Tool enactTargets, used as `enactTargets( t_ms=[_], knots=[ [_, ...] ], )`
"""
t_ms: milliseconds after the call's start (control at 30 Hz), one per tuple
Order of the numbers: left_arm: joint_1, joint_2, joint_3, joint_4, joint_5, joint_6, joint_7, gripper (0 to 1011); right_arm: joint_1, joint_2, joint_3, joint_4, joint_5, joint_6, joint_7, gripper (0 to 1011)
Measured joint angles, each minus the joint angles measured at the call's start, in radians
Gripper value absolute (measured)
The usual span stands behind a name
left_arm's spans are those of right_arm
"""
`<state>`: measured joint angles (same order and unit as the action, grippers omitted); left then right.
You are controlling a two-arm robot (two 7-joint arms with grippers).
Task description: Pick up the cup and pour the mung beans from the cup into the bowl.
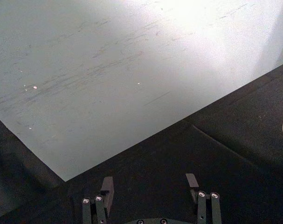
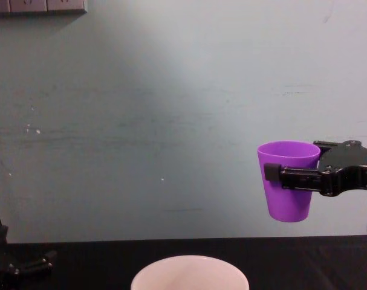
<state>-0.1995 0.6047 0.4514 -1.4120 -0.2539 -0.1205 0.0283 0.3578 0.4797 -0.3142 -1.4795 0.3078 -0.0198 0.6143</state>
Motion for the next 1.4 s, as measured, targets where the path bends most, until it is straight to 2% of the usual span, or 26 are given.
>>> enactTargets(
  t_ms=[233,433,667,767,900,933,1000,1100,1200,1233,1400],
  knots=[
    [0.000,0.000,0.000,0.000,0.000,0.000,0.000,1000,0.000,0.005,-0.004,0.000,0.028,-0.009,0.008,739],
    [0.000,0.000,0.000,0.000,0.000,0.000,0.000,1000,0.023,-0.006,-0.024,0.023,0.040,0.011,-0.007,739],
    [0.000,0.000,0.000,0.000,0.000,0.000,0.000,1000,0.095,-0.045,-0.069,0.096,0.036,0.058,-0.040,739],
    [0.000,0.000,0.000,0.000,0.000,0.000,0.000,1000,0.134,-0.065,-0.097,0.137,0.013,0.063,-0.061,739],
    [0.000,0.000,0.000,0.000,0.000,0.000,0.000,1000,0.193,-0.096,-0.152,0.201,-0.053,0.059,-0.085,739],
    [0.000,0.000,0.000,0.000,0.000,0.000,0.000,1000,0.193,-0.096,-0.152,0.201,-0.053,0.059,-0.085,739],
    [0.000,0.000,0.000,0.000,0.000,0.000,0.000,1000,0.222,-0.111,-0.182,0.237,-0.095,0.048,-0.094,739],
    [0.000,0.000,0.000,0.000,0.000,0.000,0.000,1000,0.253,-0.127,-0.229,0.280,-0.182,0.018,-0.116,738],
    [0.000,0.000,0.000,0.000,0.000,0.000,0.000,1000,0.259,-0.129,-0.249,0.286,-0.234,-0.001,-0.136,739],
    [0.000,0.000,0.000,0.000,0.000,0.000,0.000,1000,0.260,-0.125,-0.262,0.283,-0.271,-0.011,-0.154,738],
    [0.000,0.000,0.000,0.000,0.000,0.000,0.000,1000,0.258,-0.100,-0.296,0.254,-0.384,-0.038,-0.204,738]
  ],
)
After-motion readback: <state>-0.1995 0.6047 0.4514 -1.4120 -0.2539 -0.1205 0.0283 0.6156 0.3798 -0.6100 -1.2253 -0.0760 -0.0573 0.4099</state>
